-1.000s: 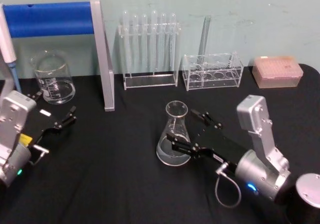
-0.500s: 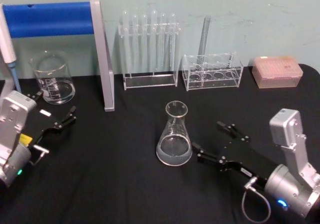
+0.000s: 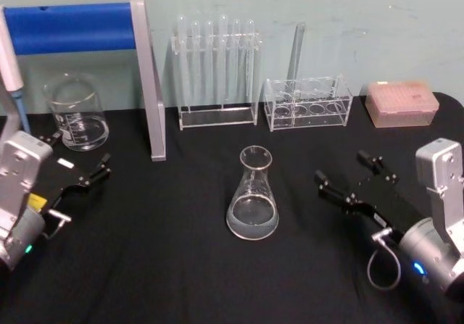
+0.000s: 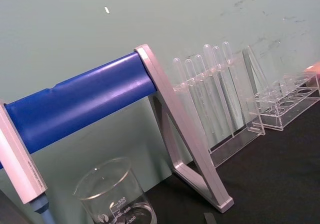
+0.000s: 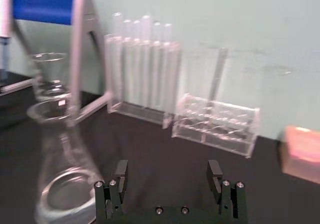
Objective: Grasp the erlenmeyer flask with one hand, shake it three times, then place it back.
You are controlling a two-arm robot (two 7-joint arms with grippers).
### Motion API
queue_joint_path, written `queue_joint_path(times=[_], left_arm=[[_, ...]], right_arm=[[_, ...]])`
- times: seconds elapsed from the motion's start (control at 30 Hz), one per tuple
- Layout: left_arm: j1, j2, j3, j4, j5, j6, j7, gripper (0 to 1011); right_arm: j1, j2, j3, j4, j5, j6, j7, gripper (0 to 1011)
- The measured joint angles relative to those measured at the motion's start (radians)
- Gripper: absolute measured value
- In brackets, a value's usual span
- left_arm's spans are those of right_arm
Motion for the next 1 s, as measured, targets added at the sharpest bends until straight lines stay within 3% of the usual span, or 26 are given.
queue_joint_path(times=[0.43, 0.57, 1.0], left_arm=[[0.0, 0.0, 0.0, 0.0, 0.0, 0.0, 0.0, 1001], [0.0, 0.0, 0.0, 0.0, 0.0, 0.0, 0.0, 1001], [0.0, 0.0, 0.0, 0.0, 0.0, 0.0, 0.0, 1001]], right_arm=[[0.114, -0.098, 0.01, 0.158, -0.126, -0.058, -0.099, 1003], [0.135, -0.111, 0.014, 0.188, -0.144, -0.058, -0.103, 1003], [0.132, -0.109, 0.013, 0.185, -0.144, -0.059, -0.105, 1003]])
